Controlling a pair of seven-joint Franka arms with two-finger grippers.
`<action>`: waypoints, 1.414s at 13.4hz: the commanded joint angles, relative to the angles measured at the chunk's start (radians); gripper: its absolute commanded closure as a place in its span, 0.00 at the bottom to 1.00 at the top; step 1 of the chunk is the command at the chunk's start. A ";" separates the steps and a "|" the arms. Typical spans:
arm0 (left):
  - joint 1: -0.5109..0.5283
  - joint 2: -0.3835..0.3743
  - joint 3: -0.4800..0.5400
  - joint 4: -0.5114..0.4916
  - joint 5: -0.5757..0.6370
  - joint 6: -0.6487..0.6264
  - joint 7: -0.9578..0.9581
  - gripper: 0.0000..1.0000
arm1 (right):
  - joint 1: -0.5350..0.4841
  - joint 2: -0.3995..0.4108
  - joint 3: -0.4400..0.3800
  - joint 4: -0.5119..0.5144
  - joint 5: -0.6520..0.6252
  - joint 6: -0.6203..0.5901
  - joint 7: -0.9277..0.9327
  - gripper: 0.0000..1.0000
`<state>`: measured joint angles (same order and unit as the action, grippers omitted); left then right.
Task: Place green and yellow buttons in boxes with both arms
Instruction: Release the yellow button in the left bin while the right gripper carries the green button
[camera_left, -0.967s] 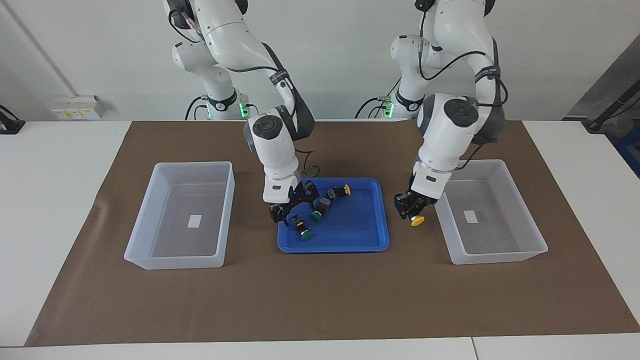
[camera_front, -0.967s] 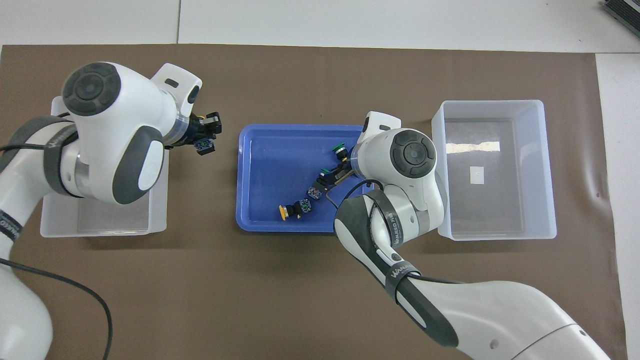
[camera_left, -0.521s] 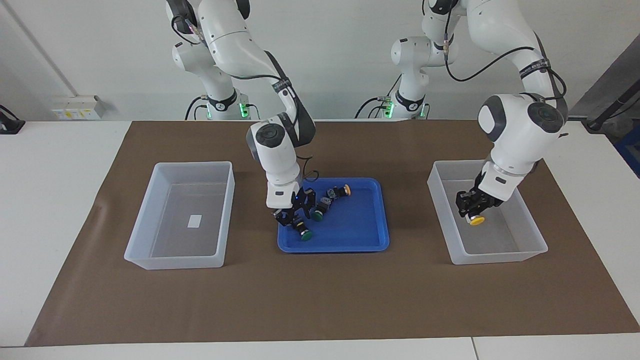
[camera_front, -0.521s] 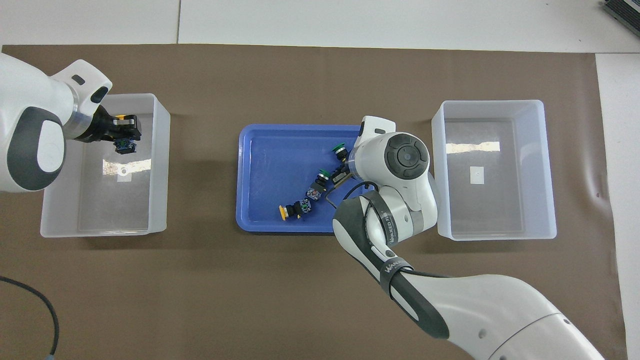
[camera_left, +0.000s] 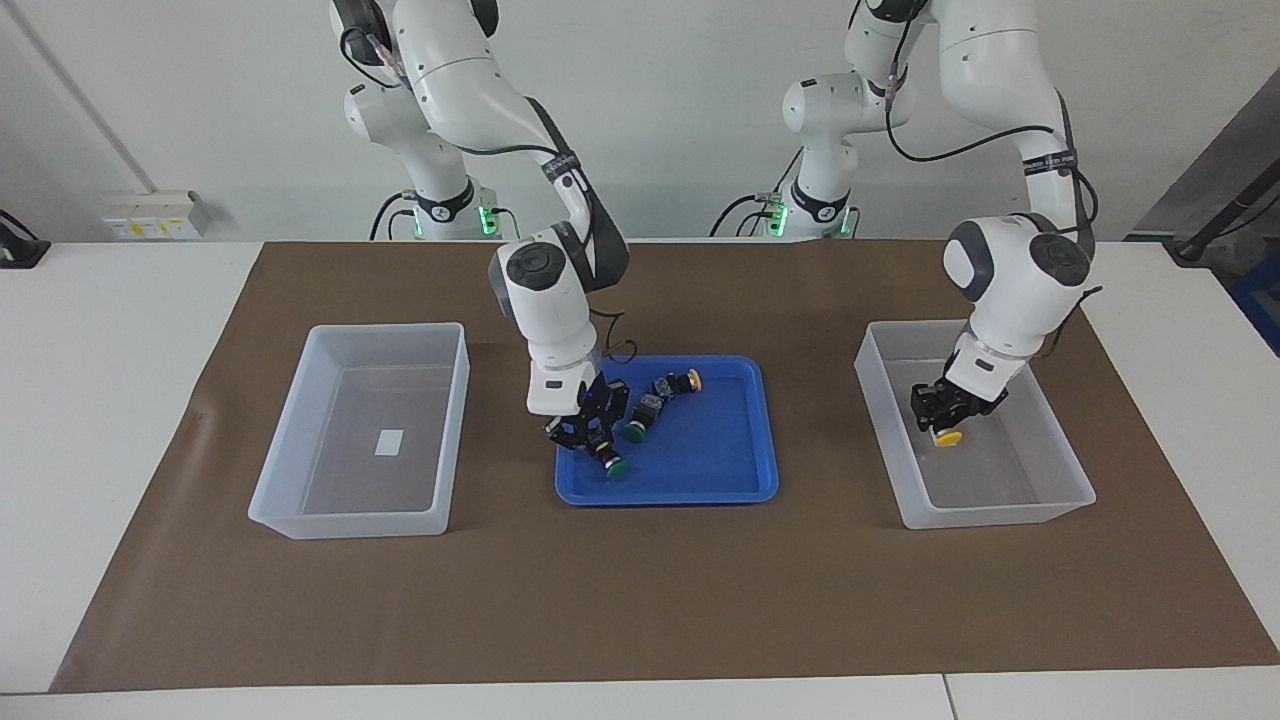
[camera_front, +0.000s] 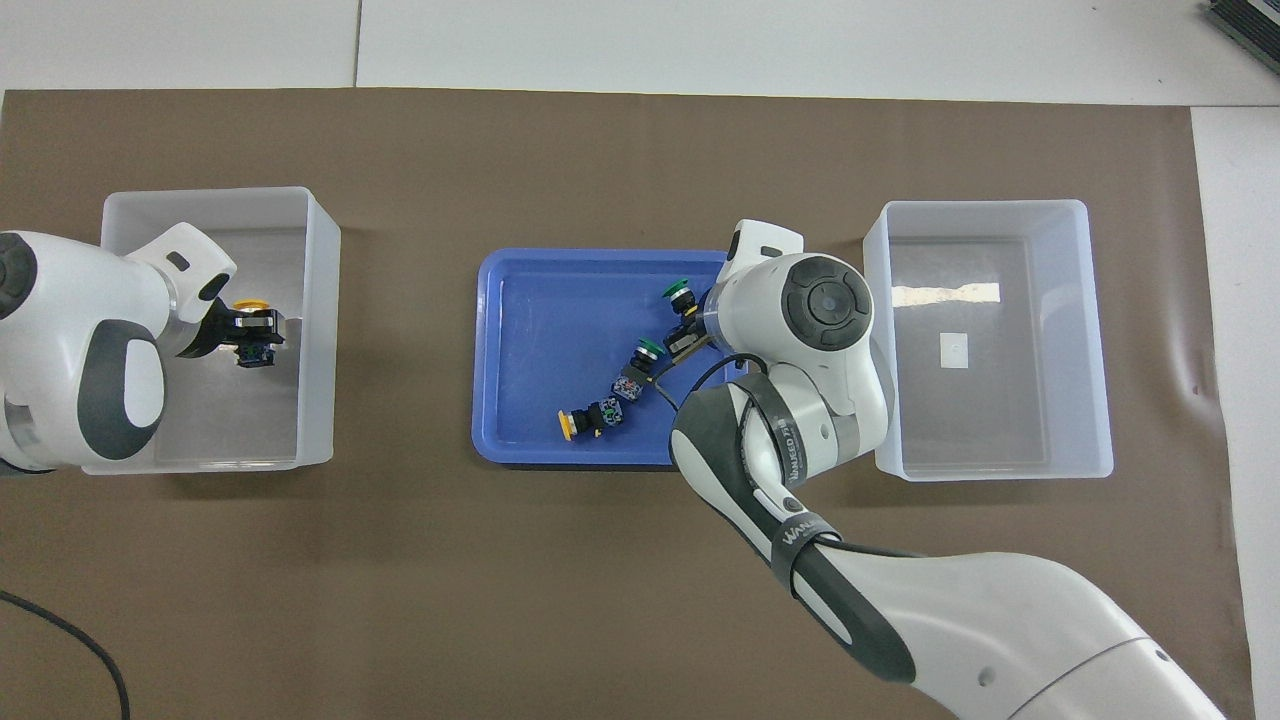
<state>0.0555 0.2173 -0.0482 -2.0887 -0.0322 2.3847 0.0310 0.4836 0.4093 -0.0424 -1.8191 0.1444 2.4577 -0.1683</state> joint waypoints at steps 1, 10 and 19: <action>0.004 -0.042 -0.001 -0.031 -0.015 0.007 0.045 0.00 | -0.057 -0.130 0.000 0.007 0.018 -0.117 0.093 1.00; -0.089 -0.019 -0.012 0.348 -0.018 -0.441 -0.220 0.00 | -0.394 -0.224 -0.001 -0.005 -0.037 -0.318 -0.075 1.00; -0.365 -0.038 -0.012 0.300 -0.020 -0.352 -1.186 0.00 | -0.511 -0.133 -0.001 -0.183 -0.039 -0.037 -0.154 1.00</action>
<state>-0.2716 0.1974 -0.0755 -1.7506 -0.0390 1.9798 -0.9805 -0.0082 0.2842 -0.0577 -1.9716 0.1205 2.3864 -0.3002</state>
